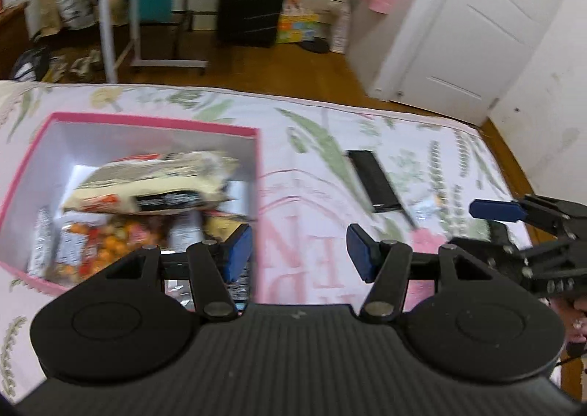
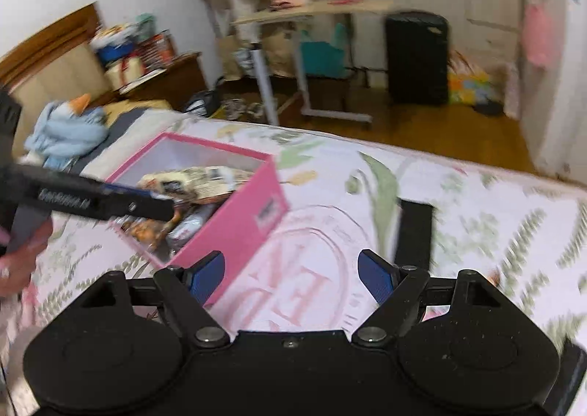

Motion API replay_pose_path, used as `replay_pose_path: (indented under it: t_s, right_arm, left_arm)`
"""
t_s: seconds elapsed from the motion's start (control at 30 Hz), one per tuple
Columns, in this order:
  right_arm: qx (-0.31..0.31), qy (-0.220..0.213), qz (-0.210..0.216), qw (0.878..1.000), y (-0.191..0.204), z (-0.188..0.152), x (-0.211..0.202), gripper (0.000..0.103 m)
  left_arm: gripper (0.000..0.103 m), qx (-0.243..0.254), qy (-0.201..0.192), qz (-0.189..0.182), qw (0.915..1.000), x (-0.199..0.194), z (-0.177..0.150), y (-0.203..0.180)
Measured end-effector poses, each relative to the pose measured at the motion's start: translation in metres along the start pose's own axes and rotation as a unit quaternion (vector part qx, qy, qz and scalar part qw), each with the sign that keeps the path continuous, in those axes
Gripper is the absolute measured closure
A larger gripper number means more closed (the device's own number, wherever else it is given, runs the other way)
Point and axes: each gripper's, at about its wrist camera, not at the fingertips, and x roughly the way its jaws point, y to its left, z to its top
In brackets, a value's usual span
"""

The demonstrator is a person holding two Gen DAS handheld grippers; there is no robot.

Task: Organize snacks
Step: 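Move the left tool to a black snack bar while the right tool reaches a white bar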

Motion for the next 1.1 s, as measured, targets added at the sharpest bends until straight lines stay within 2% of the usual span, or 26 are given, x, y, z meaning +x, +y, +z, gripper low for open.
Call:
replay_pose_path:
  t_s: [0.2,0.27,0.37,0.43,0.57,0.67,0.73,0.87,0.97,1.0,1.1]
  right_arm:
    - [0.072,0.002,-0.031,0.997,-0.046,-0.002,-0.008,0.019]
    - [0.107,0.006,-0.037,0.994,-0.063,-0.004,-0.004,0.020]
    - [0.150,0.013,-0.049,0.987,-0.088,-0.010,0.010,0.025]
    - [0.172,0.023,-0.046,0.984,-0.106,-0.018,0.022,0.025]
    - [0.234,0.033,-0.047,0.971,-0.144,-0.040,0.052,0.025]
    - [0.267,0.026,-0.060,0.962,-0.165,-0.053,0.072,0.025]
    - [0.284,0.021,-0.071,0.956,-0.176,-0.059,0.084,0.025]
    - [0.318,-0.002,-0.095,0.943,-0.193,-0.062,0.098,0.025]
    - [0.320,-0.023,-0.111,0.941,-0.200,-0.059,0.107,0.024]
    - [0.312,-0.028,-0.120,0.942,-0.201,-0.056,0.111,0.023]
    - [0.256,-0.026,-0.146,0.955,-0.195,-0.048,0.120,0.023]
  left_arm:
    - [0.049,0.013,0.012,-0.036,0.9992,0.030,0.008,-0.044]
    - [0.049,0.011,0.011,-0.035,0.9992,0.044,0.012,-0.054]
    - [0.046,-0.005,-0.006,-0.030,0.9995,0.070,0.023,-0.068]
    - [0.045,-0.036,0.003,-0.038,0.9986,0.095,0.030,-0.069]
    - [0.045,-0.073,0.026,-0.045,0.9960,0.144,0.037,-0.072]
    - [0.045,-0.076,0.022,-0.039,0.9961,0.179,0.038,-0.079]
    - [0.045,-0.093,0.035,-0.023,0.9948,0.210,0.040,-0.083]
    - [0.045,-0.113,0.045,-0.024,0.9923,0.254,0.043,-0.089]
    - [0.044,-0.109,0.043,-0.002,0.9931,0.272,0.039,-0.096]
    - [0.040,-0.107,0.042,0.000,0.9934,0.278,0.037,-0.097]
    - [0.034,-0.063,0.018,0.007,0.9978,0.282,0.029,-0.106]
